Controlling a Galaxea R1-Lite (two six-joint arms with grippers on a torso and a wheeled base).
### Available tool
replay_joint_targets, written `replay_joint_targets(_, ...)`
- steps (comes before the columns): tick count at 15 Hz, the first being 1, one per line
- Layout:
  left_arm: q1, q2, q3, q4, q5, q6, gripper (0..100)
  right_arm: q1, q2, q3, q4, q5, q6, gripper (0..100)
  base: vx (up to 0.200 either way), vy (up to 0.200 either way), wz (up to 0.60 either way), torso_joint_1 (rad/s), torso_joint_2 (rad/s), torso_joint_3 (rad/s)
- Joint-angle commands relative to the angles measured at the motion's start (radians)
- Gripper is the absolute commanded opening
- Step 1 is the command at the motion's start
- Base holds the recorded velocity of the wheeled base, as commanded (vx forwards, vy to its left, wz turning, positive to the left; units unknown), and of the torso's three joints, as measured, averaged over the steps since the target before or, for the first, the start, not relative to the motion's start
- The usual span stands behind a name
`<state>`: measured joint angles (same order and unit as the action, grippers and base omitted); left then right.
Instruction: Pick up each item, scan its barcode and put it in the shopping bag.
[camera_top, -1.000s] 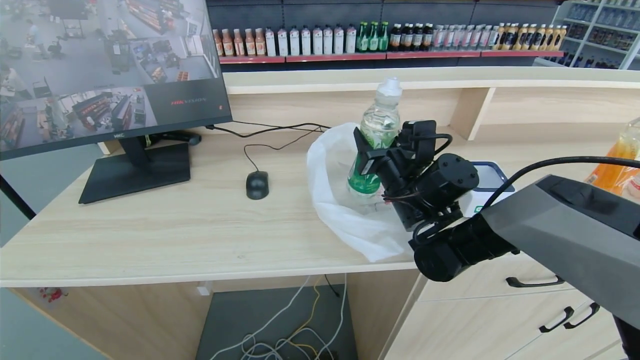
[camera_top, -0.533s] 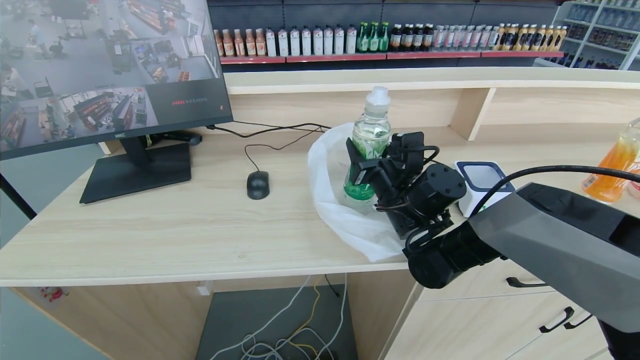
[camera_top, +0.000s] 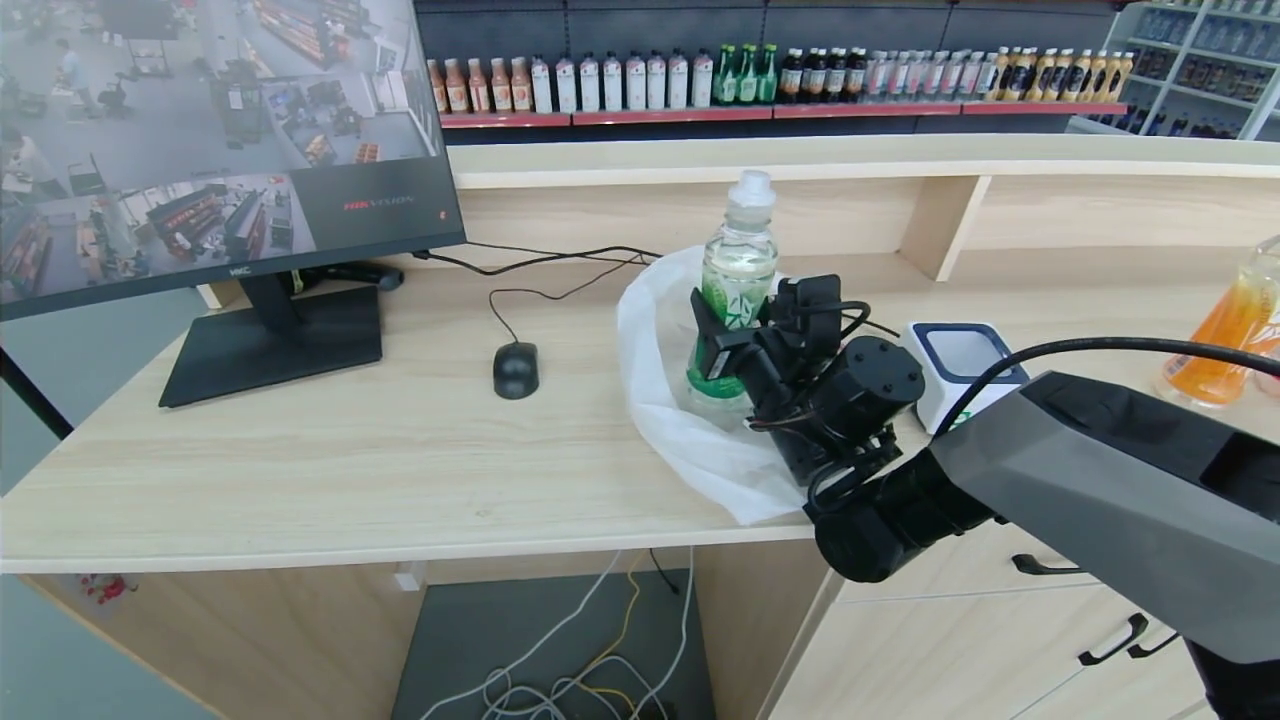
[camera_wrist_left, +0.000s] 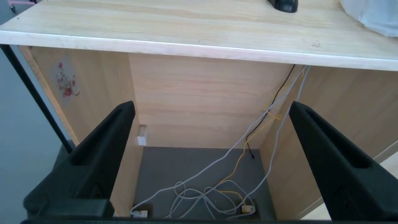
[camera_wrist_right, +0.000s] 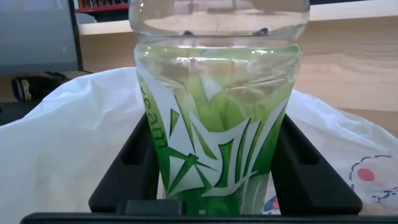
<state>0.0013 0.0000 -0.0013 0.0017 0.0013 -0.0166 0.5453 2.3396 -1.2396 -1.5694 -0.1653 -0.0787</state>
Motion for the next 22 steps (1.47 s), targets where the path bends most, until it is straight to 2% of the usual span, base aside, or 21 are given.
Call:
replay_joint_targets(1, 0.0, 0.0, 0.0, 0.0, 0.0, 0.0, 100, 0.001, 0.0, 0.006, -0.001, 0.0, -0.001, 0, 0.0, 0.0, 0.0, 0.0, 0.0, 0.0)
replay_joint_targets(6, 0.0, 0.0, 0.0, 0.0, 0.0, 0.0, 100, -0.001, -0.013, 0.019, -0.001, 0.001, 0.0, 0, 0.0, 0.0, 0.0, 0.0, 0.0, 0.0)
replay_joint_targets(7, 0.0, 0.0, 0.0, 0.0, 0.0, -0.002, 100, -0.002, -0.02, 0.019, -0.001, 0.001, 0.002, 100, 0.0, 0.0, 0.0, 0.0, 0.0, 0.0)
replay_joint_targets(12, 0.0, 0.0, 0.0, 0.0, 0.002, -0.002, 100, 0.008, -0.071, 0.058, -0.001, -0.008, 0.007, 100, 0.0, 0.0, 0.0, 0.0, 0.0, 0.0)
replay_joint_targets(15, 0.0, 0.0, 0.0, 0.0, 0.0, -0.002, 100, 0.028, -0.148, 0.138, -0.001, -0.008, 0.007, 100, 0.0, 0.0, 0.0, 0.0, 0.0, 0.0)
replay_joint_targets(21, 0.0, 0.0, 0.001, 0.0, 0.0, -0.002, 100, 0.061, -0.378, 0.41, -0.001, -0.008, 0.008, 100, 0.0, 0.0, 0.0, 0.0, 0.0, 0.0)
replay_joint_targets(22, 0.0, 0.0, 0.001, 0.0, 0.0, -0.002, 100, 0.065, -0.424, 0.502, -0.001, -0.008, 0.008, 100, 0.0, 0.0, 0.0, 0.0, 0.0, 0.0)
